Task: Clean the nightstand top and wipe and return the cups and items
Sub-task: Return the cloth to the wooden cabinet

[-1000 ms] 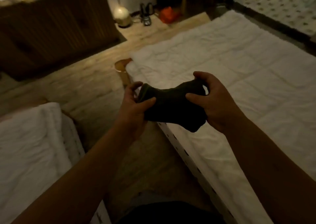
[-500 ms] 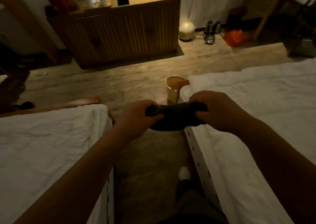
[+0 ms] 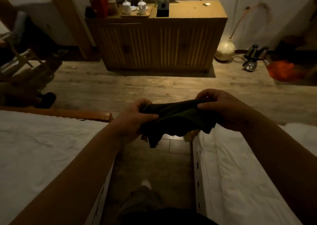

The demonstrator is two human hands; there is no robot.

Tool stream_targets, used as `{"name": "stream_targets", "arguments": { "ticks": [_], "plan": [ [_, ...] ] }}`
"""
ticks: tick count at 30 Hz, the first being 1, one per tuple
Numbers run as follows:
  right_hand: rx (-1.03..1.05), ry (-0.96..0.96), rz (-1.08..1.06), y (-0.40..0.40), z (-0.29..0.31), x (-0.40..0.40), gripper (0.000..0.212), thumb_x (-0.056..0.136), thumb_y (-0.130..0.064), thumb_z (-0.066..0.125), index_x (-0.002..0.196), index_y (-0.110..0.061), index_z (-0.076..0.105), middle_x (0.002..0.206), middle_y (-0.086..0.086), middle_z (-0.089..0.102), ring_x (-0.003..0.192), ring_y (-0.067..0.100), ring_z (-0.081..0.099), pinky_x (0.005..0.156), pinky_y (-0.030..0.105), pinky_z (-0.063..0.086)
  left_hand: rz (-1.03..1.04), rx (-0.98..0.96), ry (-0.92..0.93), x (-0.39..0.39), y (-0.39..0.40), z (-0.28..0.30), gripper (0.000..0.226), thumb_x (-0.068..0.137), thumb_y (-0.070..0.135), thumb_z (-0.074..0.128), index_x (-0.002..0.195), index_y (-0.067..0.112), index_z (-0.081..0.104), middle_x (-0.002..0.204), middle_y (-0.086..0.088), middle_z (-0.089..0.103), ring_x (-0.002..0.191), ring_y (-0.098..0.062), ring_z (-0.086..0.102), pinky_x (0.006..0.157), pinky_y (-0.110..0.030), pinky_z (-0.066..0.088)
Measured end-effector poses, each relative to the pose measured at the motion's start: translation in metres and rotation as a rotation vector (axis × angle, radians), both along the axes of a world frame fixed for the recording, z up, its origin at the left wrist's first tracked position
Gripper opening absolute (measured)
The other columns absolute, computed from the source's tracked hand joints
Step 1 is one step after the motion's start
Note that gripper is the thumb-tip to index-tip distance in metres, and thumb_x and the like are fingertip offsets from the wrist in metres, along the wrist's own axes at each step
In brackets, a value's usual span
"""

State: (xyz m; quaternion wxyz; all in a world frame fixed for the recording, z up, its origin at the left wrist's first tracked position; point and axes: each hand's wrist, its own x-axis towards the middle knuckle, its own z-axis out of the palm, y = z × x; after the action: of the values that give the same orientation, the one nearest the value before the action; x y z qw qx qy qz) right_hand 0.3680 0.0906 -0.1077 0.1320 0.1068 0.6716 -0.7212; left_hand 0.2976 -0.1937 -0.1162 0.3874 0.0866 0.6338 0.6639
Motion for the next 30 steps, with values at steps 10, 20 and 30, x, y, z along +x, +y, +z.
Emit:
{"name": "stream_targets", "arguments": {
  "ticks": [10,20,30],
  "plan": [
    [-0.157,-0.024,-0.364,0.018,-0.037,-0.223,0.074,0.06,-0.003,0.075,0.128,-0.017,0.048,0.124,0.014,0.054,0.105,0.037,0.062,0.075,0.044,0.058,0.189,0.046,-0.072,-0.242,0.063,-0.016,0.04,0.08,0.006,0.064,0.118,0.009,0.055,0.113,-0.019,0.061,0.079,-0.03,0.069,0.051,-0.037,0.053],
    [-0.194,0.004,-0.538,0.098,-0.03,-0.424,0.032,0.088,-0.008,0.061,0.119,-0.016,0.059,0.117,0.013,0.065,0.105,0.032,0.065,0.081,0.043,0.056,0.275,-0.076,-0.023,-0.469,0.156,-0.018,0.017,0.097,0.03,0.054,0.105,0.017,0.058,0.096,-0.009,0.061,0.079,-0.024,0.066,0.045,-0.031,0.049],
    [-0.113,0.012,-0.548,0.233,-0.055,-0.65,0.026,0.09,-0.013,0.061,0.115,-0.019,0.057,0.118,0.012,0.061,0.102,0.032,0.064,0.069,0.036,0.057,0.256,-0.081,-0.024,-0.693,0.288,-0.038,0.018,0.094,0.017,0.058,0.112,0.013,0.055,0.105,-0.011,0.061,0.087,-0.024,0.063,0.052,-0.027,0.052]
  ]
}}
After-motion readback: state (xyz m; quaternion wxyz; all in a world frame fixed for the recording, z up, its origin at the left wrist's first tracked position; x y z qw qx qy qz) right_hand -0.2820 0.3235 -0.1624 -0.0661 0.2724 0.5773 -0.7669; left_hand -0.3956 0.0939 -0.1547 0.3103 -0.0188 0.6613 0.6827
